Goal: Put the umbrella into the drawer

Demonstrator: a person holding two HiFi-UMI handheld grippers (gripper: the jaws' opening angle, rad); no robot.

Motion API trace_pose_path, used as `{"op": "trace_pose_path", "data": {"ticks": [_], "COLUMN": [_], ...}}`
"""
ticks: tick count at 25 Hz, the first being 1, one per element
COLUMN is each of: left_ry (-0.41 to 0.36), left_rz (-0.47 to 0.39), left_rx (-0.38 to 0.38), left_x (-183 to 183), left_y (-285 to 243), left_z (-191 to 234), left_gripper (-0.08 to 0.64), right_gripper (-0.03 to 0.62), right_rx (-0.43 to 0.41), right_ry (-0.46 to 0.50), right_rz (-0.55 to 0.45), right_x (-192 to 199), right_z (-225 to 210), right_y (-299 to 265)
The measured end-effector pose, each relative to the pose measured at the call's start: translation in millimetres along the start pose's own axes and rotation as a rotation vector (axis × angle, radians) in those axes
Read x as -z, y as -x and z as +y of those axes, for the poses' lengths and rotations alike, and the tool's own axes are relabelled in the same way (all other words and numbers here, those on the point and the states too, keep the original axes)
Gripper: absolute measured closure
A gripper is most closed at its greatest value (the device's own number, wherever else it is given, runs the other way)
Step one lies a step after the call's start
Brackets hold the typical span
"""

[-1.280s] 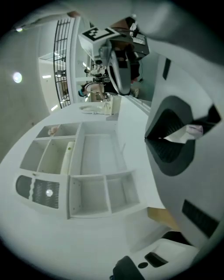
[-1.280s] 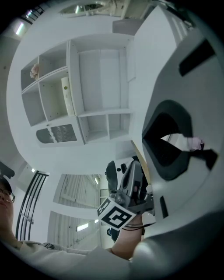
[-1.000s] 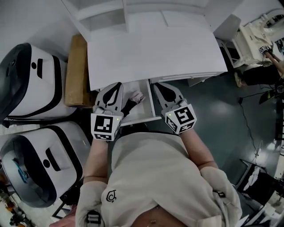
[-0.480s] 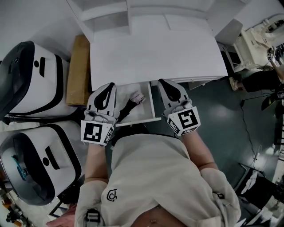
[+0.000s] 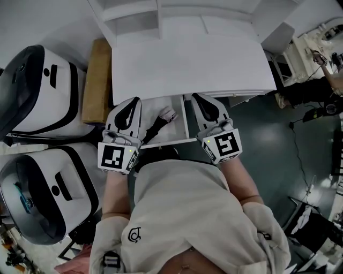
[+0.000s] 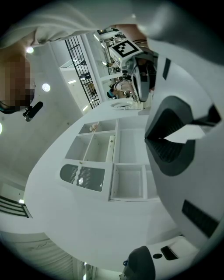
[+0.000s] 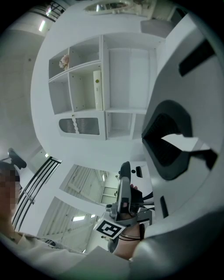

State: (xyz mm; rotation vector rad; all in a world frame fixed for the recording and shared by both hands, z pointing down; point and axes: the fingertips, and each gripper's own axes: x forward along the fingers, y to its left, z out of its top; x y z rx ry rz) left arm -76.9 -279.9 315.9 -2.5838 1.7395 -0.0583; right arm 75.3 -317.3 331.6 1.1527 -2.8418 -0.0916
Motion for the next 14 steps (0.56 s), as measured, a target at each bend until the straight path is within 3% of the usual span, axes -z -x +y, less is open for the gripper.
{"op": "trace_pose_path", "data": {"ticks": [14], "left_ry": [0.009], "left_rz": [0.001], "left_rx": [0.003], "left_x": [0.0], "left_y": [18.4], "left_z": [-2.6], "left_gripper": [0.548], "right_gripper": [0.588], "right_rx": [0.022], "right_ry": [0.013], "right_rz": [-0.027], "right_x": [-15.1], "right_z": [18.3], "right_y": [9.0]}}
